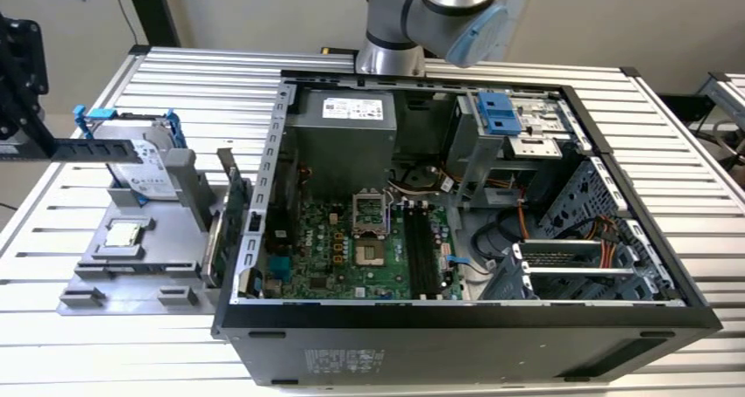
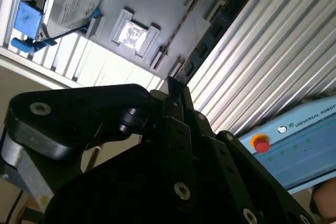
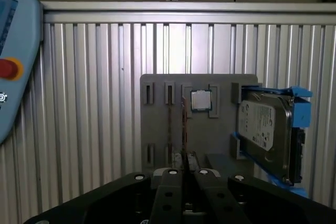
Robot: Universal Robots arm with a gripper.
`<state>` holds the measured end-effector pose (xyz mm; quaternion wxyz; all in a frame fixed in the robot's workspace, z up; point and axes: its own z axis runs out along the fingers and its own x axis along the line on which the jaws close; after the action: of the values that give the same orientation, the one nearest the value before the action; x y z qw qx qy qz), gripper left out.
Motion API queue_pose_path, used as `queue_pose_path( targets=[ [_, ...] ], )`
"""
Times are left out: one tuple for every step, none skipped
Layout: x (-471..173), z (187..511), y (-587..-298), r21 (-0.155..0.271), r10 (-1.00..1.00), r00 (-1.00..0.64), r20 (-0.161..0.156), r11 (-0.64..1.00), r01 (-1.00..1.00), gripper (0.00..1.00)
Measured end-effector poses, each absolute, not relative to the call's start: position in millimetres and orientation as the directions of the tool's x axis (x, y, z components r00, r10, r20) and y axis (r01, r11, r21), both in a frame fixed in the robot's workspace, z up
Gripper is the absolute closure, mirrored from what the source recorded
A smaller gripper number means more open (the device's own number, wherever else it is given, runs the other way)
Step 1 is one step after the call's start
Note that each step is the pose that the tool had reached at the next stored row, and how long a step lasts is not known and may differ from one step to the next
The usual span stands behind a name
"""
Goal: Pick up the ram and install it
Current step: 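Pick up the ram and move it above insertion slot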
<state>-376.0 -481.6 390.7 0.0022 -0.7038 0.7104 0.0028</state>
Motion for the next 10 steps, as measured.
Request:
queue_pose_path(
  targets=[
    [-376.0, 391.7, -481.5, 0.001, -1.0, -0.009, -0.007, 0.009, -1.0, 1.0],
    [-376.0, 392.2, -481.5, 0.001, -1.0, -0.009, -0.007, 0.009, -1.0, 1.0],
    [-376.0, 392.2, -481.5, 0.0, -1.0, -0.01, -0.007, 0.01, -1.0, 1.0],
    [-376.0, 392.2, -481.5, 0.0, -1.0, -0.01, -0.007, 0.01, -1.0, 1.0],
    [-376.0, 392.2, -481.5, 0.0, -1.0, -0.01, -0.007, 0.01, -1.0, 1.0],
    [-376.0, 392.2, -481.5, 0.0, -1.0, -0.01, -0.007, 0.01, -1.0, 1.0],
    [-376.0, 392.3, -481.5, 0.001, -1.0, -0.011, -0.007, 0.011, -1.0, 1.0],
    [-376.0, 392.3, -481.5, 0.001, -1.0, -0.011, -0.007, 0.011, -1.0, 1.0],
    [-376.0, 392.3, -481.5, 0.001, -1.0, -0.011, -0.007, 0.011, -1.0, 1.0],
    [-376.0, 392.4, -481.5, 0.001, -1.0, -0.011, -0.007, 0.011, -1.0, 1.0]
  ],
)
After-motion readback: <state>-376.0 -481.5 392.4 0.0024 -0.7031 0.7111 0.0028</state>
